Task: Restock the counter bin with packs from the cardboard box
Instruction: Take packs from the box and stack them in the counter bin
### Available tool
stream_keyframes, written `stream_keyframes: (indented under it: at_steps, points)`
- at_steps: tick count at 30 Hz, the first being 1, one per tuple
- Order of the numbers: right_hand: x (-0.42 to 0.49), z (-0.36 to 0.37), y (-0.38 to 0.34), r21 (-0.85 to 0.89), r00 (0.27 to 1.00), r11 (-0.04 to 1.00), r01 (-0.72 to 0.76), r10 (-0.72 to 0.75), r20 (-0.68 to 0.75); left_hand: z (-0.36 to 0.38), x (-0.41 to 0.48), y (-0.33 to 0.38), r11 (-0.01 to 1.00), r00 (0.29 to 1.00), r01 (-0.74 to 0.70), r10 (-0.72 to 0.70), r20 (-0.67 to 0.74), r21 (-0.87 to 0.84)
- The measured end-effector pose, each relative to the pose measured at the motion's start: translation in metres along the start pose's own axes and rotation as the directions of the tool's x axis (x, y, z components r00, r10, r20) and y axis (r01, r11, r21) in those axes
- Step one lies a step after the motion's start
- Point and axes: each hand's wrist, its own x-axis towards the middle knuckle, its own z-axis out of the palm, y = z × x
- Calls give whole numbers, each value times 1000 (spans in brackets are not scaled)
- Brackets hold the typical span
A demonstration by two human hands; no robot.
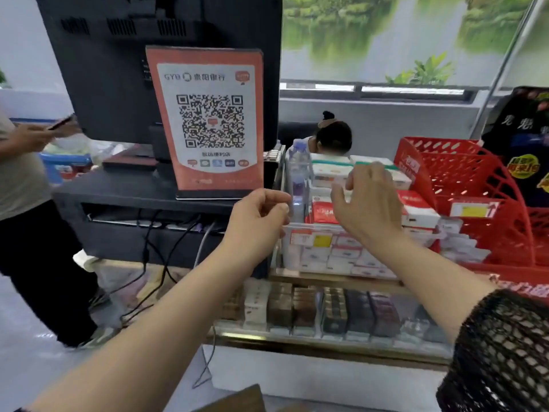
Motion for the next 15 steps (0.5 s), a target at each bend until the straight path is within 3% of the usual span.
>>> stream_keyframes:
  at_steps: [4,6,11,15]
  points:
    - [-50,14,-45,348,981,917,195,-179,-77,-4,-34,-32,998,998,56,-56,-27,9]
    - [-88,27,-60,466,973,856,223,-226,-50,-8,-56,-58,994,994,108,-107,-29,27]
    - [-202,78,-67,608,932,779,157,-321,170,-18,-113,-155,947,947,318,-316,-54,44]
    - [-285,133,-56,596,849,803,-16,-304,433,-25,-145,-258,855,852,516,-506,-134,48]
